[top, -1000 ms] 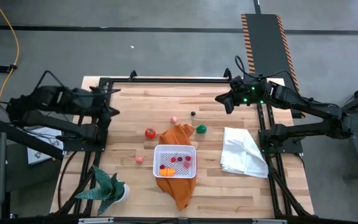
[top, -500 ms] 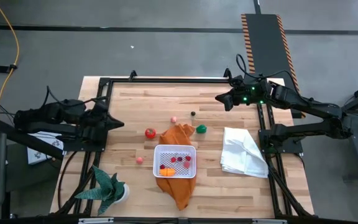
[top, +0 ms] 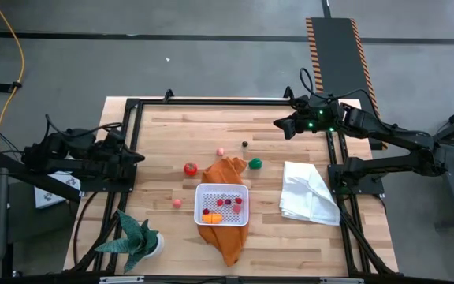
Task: Pick and placing Produce into tupperware
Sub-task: Put the red tomato into the white basket
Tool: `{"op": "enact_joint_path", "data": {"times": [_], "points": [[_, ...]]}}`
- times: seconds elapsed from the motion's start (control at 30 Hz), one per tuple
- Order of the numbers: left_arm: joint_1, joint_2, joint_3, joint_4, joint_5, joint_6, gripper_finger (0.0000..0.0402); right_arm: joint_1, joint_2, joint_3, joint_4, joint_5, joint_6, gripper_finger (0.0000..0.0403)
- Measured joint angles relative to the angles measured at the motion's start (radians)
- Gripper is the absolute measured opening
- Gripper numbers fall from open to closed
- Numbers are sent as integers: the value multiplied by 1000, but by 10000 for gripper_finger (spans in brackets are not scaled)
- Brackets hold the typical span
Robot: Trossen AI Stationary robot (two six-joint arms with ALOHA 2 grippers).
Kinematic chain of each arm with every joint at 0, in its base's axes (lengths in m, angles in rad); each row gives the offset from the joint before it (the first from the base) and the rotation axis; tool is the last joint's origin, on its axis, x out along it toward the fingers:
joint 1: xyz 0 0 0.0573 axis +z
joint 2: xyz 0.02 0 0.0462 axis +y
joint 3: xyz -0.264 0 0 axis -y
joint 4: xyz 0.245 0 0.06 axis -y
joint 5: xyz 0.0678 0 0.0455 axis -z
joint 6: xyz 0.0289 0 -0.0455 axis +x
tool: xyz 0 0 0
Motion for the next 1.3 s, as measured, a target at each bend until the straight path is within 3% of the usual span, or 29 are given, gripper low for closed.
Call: {"op": "enact_joint_path", "data": {"times": [0.23, 0.47, 0.73, 0.93, 1.3], "points": [[0, -3, -20, 11, -74, 9, 0, 0, 1, 0, 0, 20, 3, 62], [0, -13, -175, 118, -110, -51, 1, 0, 1, 0, 0, 40, 3, 62], [0, -13, -342, 213, -73, -135, 1, 24, 1, 0, 0, 41, 14, 62], [0, -13, -380, 210, -68, -156, 1, 49, 1, 0, 0, 76, 13, 62], [0, -13, -388, 211, 83, -233, 1, 55, 1, 0, 0, 80, -7, 62]]}}
